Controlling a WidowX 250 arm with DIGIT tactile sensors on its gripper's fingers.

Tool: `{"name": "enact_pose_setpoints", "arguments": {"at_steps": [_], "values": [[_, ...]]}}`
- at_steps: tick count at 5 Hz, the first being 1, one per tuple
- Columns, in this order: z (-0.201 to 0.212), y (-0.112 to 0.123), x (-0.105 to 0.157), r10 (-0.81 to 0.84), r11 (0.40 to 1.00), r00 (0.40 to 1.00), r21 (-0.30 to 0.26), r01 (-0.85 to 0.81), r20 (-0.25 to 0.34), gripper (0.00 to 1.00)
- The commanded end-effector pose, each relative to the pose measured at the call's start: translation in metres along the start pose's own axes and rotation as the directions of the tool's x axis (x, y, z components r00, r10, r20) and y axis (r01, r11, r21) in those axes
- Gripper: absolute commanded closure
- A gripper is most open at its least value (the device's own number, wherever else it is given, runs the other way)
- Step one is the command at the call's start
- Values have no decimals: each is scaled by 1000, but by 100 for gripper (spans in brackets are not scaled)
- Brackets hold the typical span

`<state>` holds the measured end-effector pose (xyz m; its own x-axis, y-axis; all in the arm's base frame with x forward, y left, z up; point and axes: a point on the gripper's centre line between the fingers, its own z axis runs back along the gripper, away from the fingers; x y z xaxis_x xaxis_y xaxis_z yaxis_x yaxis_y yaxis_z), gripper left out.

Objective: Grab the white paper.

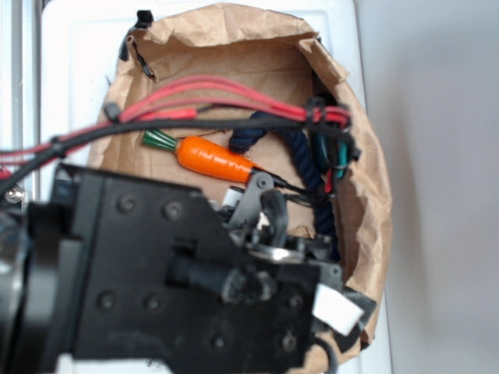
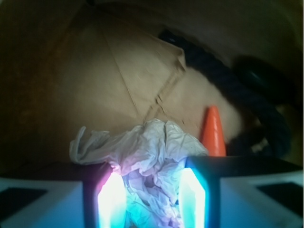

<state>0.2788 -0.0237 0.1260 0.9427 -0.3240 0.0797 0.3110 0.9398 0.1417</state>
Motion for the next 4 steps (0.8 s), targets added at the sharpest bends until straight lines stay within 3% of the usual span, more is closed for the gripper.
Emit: {"name": "enact_pose_setpoints", "arguments": {"at_steps": [1,2,3,4], "values": [[62,45,-3,311,950,948,21,-313,65,100],[63,79,-15,391,920,913,-45,-388,119,100],[60,94,-22,395,919,910,-70,-389,125,100],[70,93,-26,352,936,922,-48,-349,160,100]]}}
